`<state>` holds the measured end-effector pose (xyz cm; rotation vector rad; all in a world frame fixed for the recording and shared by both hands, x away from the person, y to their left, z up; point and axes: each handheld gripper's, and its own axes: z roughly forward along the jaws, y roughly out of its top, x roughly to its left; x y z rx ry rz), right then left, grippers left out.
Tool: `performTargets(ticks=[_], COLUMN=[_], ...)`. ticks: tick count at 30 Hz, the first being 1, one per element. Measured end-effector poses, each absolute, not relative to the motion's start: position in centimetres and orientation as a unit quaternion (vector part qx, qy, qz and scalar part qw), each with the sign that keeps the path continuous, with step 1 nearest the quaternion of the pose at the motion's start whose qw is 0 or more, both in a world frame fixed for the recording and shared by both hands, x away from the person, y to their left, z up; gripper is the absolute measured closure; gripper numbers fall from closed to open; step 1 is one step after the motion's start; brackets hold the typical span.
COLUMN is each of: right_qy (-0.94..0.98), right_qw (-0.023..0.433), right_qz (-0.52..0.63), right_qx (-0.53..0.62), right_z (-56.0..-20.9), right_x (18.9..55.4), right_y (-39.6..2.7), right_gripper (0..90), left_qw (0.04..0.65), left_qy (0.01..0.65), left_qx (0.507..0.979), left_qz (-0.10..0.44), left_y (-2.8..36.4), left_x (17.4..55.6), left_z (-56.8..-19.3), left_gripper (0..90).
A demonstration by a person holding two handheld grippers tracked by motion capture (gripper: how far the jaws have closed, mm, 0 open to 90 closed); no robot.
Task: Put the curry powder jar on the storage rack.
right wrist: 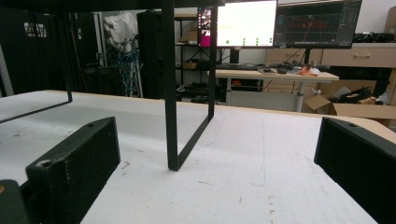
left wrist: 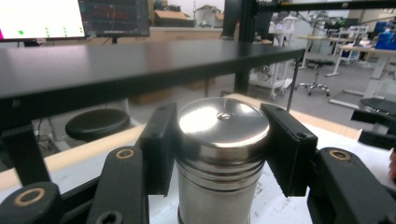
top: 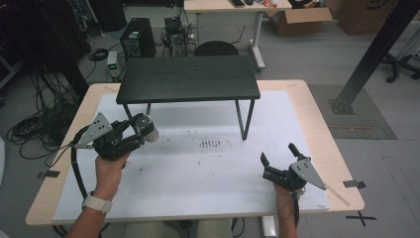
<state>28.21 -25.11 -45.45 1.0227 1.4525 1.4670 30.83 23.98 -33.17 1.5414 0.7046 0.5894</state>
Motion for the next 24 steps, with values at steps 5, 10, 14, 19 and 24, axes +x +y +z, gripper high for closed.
performTargets(ticks=[5,10,14,19,24], right_qy=[0.576,0.576,0.577,0.576,0.576], right_qw=[0.407,0.407,0.407,0.408,0.407], right_qz=[0.582,0.581,0.581,0.581,0.582], right_qx=[0.405,0.405,0.405,0.405,0.405], right_z=[-45.5,-45.5,-45.5,-45.5,-45.5], right_x=[28.2,28.2,28.2,28.2,28.2], right_y=[-25.1,-25.1,-25.1,-25.1,-25.1], right_gripper=[0.0,0.0,0.0,0.0,0.0], left_qw=[0.633,0.644,0.646,0.649,0.661], left_qy=[0.303,0.297,0.292,0.287,0.282], left_qx=[0.666,0.661,0.66,0.659,0.652], left_qz=[0.253,0.248,0.249,0.247,0.244], left_y=[23.7,23.4,23.2,23.0,22.8], left_x=[30.8,30.9,31.1,31.3,31.7], left_z=[-32.2,-30.9,-30.0,-29.1,-27.9], left_gripper=[49.2,49.2,49.2,49.2,49.2])
